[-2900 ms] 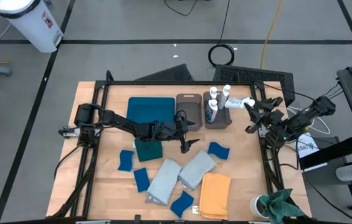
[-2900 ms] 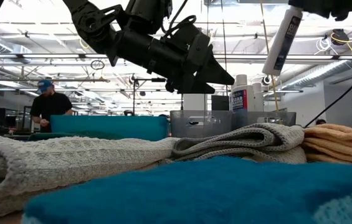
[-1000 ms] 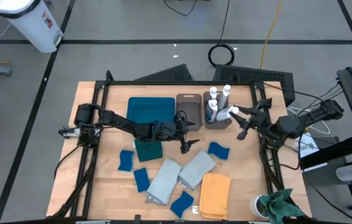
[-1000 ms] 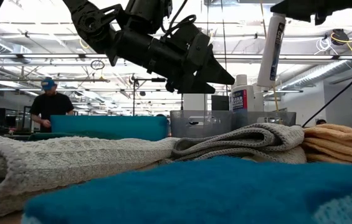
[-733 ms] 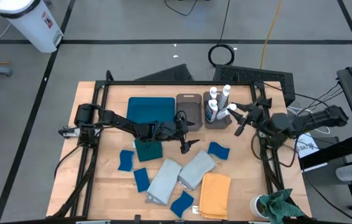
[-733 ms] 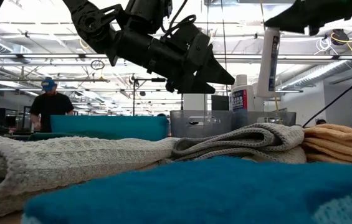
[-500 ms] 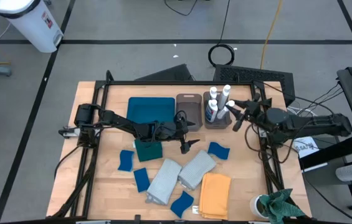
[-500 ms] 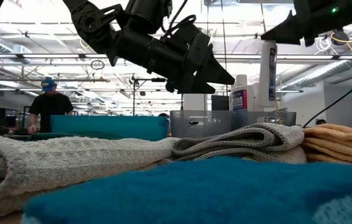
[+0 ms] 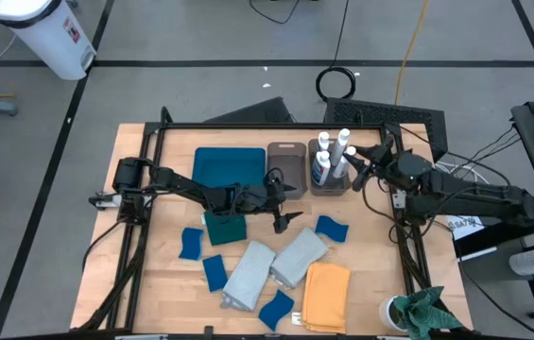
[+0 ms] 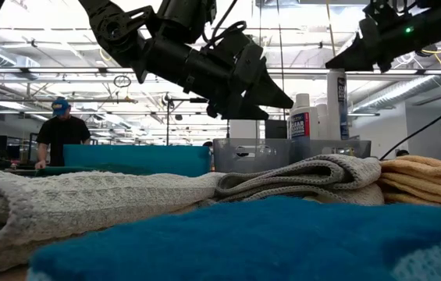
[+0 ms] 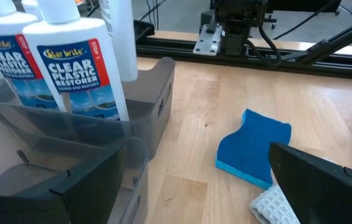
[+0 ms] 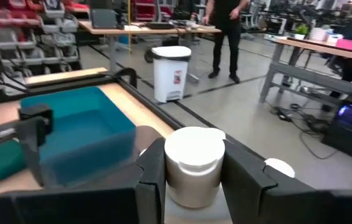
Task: Pick & Place Kitchen Items
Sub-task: Put the white plastic restorer bottle into the right black bin
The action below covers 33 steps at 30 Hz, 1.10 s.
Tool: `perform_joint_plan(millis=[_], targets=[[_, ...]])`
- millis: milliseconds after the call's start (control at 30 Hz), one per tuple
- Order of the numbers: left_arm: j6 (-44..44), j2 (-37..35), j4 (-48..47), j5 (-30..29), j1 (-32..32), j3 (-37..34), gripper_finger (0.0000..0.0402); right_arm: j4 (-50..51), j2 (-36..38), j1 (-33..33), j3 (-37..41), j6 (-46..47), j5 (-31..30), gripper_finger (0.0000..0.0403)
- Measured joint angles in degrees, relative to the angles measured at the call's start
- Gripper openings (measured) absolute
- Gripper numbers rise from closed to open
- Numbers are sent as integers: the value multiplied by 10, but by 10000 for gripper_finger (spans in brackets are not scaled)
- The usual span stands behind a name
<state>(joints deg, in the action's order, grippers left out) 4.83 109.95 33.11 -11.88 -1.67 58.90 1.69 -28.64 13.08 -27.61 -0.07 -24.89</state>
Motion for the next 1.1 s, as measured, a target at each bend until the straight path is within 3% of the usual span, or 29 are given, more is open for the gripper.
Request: perform_joint_plan(millis=[267,433,667,933,1100], targets=[[2,0,-4,0,0,0,397,-49,-1,34,31,-2,15,93],[2,0,-4,0,0,0,397,-45,-8,48,31,17,61,93],[2,0,-4,0,0,0,397,-42,-37,58,33,30,57,93],[2,0,-4,0,0,0,397,-136,-49,61,86,25,56,93],[1,0,-4,0,0,0,397,-137,-49,61,88,25,56,93]])
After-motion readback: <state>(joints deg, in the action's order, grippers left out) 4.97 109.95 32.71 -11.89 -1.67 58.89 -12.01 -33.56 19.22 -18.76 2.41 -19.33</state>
